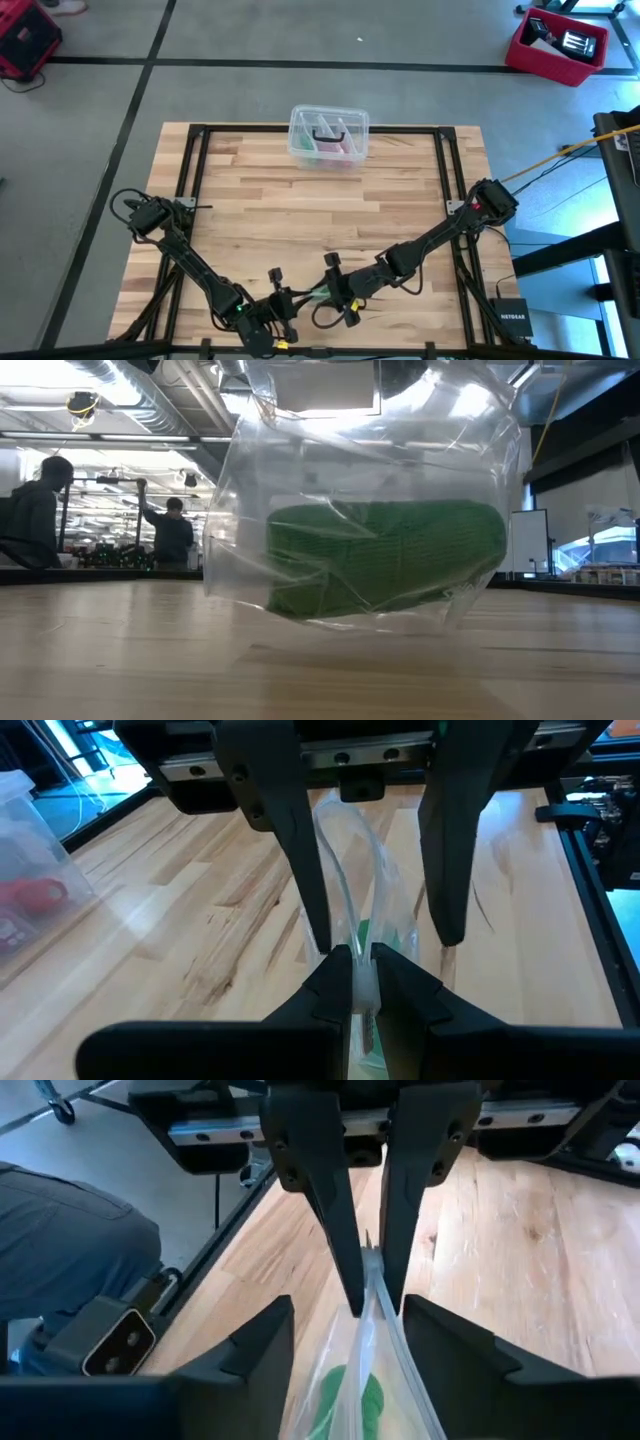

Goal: Roll bandage
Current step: Close the transparent zip lock bag

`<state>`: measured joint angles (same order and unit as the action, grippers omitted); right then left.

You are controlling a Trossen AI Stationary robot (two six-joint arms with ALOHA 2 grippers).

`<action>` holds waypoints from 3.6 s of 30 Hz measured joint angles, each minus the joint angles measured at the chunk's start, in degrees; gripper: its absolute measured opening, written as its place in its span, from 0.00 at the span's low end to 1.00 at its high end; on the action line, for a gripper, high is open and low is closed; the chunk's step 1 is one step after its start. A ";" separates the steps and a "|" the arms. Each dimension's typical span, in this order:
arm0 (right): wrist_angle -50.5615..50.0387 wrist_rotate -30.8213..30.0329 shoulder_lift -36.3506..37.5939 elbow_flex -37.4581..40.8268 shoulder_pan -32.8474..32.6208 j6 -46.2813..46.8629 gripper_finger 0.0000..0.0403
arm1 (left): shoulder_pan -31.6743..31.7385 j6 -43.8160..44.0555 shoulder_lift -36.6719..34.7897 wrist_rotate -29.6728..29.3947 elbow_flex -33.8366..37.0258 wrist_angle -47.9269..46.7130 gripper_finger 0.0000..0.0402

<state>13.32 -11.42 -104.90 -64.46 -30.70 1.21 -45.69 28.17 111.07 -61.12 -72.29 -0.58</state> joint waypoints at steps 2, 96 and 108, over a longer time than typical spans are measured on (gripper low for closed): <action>-0.63 -0.04 0.00 0.01 0.00 -0.06 0.44 | 0.00 -0.01 0.00 0.00 0.00 0.00 0.06; 2.26 -6.97 3.80 0.01 -0.02 -1.53 0.00 | -2.53 -7.36 -6.29 -4.50 13.53 27.94 0.33; 2.09 -6.99 3.80 0.01 0.00 -1.69 0.00 | -2.69 -15.15 -6.45 -5.10 13.42 34.33 0.33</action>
<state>15.41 -18.41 -101.10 -64.45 -30.70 -0.48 -48.38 13.02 104.62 -66.22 -58.87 33.75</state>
